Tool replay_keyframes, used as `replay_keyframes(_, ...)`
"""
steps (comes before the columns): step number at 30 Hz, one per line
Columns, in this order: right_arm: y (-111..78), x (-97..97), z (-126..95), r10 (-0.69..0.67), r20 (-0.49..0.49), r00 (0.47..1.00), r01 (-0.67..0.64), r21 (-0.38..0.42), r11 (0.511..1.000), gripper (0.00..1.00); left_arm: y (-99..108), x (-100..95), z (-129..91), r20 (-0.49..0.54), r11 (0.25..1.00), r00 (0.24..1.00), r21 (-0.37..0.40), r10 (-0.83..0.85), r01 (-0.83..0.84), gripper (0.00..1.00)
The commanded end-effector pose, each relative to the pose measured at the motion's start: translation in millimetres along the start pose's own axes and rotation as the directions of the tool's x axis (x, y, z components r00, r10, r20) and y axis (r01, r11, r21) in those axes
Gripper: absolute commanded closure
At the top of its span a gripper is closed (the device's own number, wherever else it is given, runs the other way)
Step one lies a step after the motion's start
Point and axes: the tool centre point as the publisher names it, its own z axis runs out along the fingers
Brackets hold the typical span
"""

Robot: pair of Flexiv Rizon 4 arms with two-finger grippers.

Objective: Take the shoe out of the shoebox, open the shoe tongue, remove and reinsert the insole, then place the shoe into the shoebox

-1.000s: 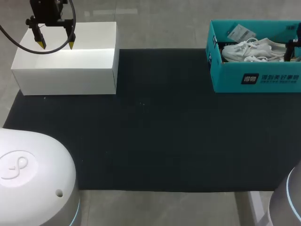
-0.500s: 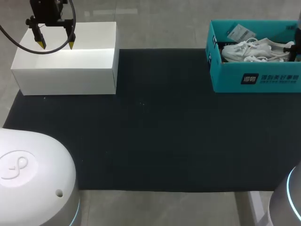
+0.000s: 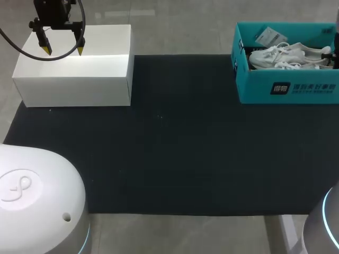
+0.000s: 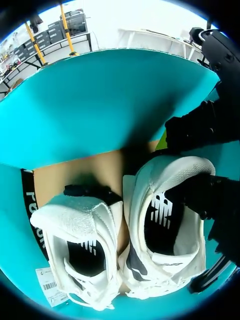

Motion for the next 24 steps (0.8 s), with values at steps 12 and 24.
replay_keyframes(12,-4.5,-8.9,-47.8,0.022,0.009,1.0,-0.021,-0.045,0.999,1.0,-0.1,0.0,-0.7,0.002,1.0,1.0,-0.002,0.0,0.0,0.0)
replay_keyframes(24,-3.5,-18.4,-91.3,0.034,0.058,0.998,-0.03,-0.054,0.998,1.0,-0.1,0.0,-0.7,0.002,1.0,1.0,-0.002,0.0,0.0,0.0)
